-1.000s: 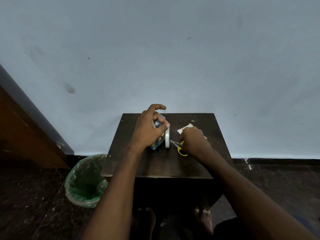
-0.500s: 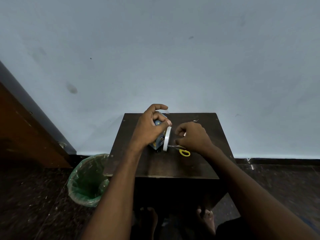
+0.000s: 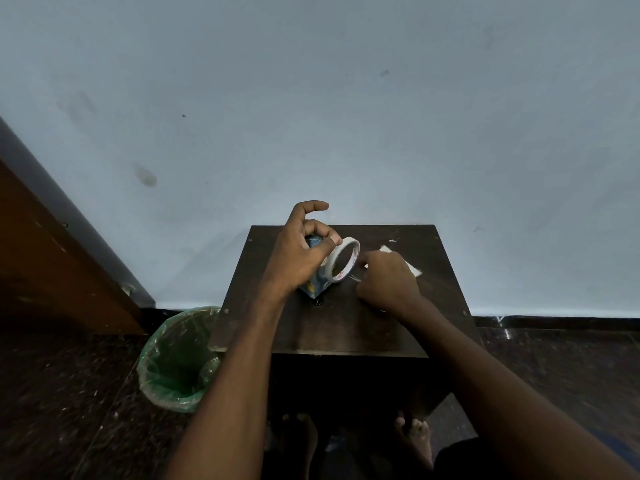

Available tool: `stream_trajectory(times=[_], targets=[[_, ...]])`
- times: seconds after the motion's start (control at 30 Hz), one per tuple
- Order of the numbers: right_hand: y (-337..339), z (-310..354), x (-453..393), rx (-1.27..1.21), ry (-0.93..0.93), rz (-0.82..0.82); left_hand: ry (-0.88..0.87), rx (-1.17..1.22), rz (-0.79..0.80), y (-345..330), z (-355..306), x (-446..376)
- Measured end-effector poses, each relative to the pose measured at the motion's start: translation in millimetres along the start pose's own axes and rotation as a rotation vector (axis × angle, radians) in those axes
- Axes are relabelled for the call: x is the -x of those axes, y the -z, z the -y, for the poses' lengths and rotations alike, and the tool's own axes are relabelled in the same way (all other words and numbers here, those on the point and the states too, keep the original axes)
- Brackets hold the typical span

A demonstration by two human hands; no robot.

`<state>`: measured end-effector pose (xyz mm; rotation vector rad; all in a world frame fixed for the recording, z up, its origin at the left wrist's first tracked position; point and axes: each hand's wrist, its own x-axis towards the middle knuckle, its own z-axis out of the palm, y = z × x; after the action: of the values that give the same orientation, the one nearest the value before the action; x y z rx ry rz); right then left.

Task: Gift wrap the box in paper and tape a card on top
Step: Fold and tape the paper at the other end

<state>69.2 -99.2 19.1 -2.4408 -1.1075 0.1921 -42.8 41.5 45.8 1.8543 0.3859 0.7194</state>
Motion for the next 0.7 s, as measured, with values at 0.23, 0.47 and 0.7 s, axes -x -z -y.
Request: stream_trajectory(times=[0.23, 0.47, 0.7], targets=[[2, 9, -9, -0.523, 0.114, -0.257, -0.021, 0.044, 0.048, -1, -1, 2], [4, 6, -8, -0.369, 0.246, -0.398, -0.014, 0.004, -0.034, 0, 1, 1], [3, 9, -5, -0.226, 0.384, -0.564, 0.015, 0.027, -0.064, -2, 0, -1]])
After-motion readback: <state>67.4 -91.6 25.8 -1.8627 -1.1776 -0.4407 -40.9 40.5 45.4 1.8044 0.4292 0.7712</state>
